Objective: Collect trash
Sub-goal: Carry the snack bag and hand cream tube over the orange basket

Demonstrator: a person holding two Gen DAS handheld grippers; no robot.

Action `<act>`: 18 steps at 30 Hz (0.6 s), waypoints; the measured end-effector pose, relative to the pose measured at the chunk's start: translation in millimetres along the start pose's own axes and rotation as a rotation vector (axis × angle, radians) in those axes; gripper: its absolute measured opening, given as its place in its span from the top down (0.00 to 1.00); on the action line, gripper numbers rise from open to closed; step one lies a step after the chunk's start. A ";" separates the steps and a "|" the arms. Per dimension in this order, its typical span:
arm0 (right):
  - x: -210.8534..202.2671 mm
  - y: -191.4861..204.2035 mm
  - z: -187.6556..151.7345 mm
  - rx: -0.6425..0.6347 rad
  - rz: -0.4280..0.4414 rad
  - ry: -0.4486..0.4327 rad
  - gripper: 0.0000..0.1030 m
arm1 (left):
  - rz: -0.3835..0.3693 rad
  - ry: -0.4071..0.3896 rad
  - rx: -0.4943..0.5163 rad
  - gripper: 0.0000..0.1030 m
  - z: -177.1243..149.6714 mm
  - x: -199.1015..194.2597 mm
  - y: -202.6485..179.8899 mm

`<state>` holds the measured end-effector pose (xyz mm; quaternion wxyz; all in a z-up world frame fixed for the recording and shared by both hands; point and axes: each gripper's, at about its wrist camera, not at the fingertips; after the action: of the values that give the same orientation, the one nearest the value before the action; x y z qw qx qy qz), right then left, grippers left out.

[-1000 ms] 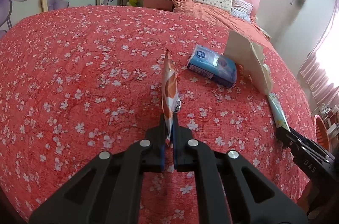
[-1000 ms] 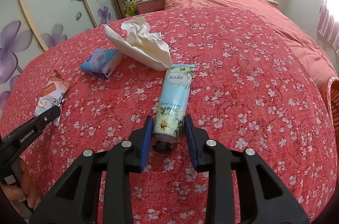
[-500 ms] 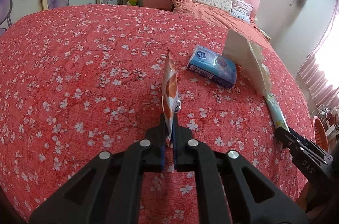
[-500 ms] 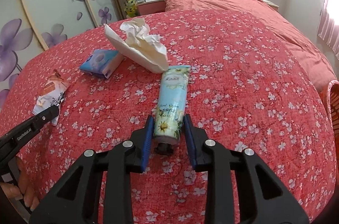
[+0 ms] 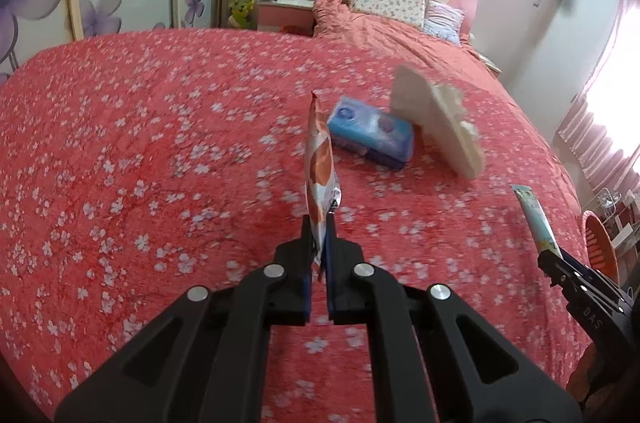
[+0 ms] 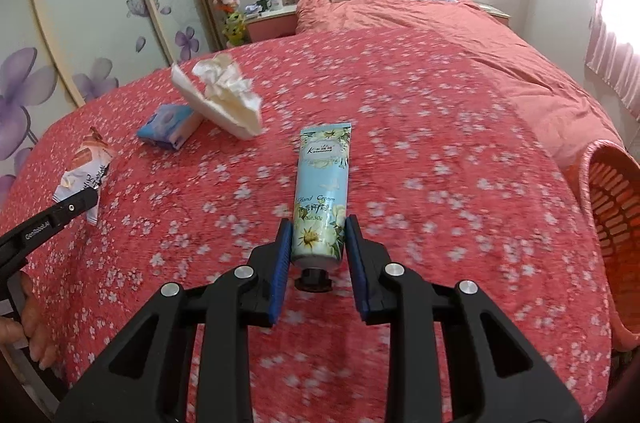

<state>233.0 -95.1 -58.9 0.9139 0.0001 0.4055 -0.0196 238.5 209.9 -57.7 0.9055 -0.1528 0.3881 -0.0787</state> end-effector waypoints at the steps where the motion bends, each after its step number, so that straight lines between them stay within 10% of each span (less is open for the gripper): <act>1: -2.2 -4.2 0.2 0.008 -0.001 -0.004 0.73 | -0.008 -0.005 0.009 0.94 0.5 -3.0 -5.7; 18: -53.6 -64.4 1.7 0.122 -0.033 -0.140 0.73 | -0.150 -0.049 0.139 0.94 5.3 -33.9 -107.7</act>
<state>196.0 -157.6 -17.0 0.9378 0.0477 0.3388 -0.0593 216.6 118.5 5.2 0.9146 -0.1204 0.3470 -0.1693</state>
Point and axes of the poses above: each gripper's, at about its wrist camera, not at the fingertips, and x roughly the way its jaws point, y to its left, z to its top, and after that the axes turned 12 degrees about -z, right-handed
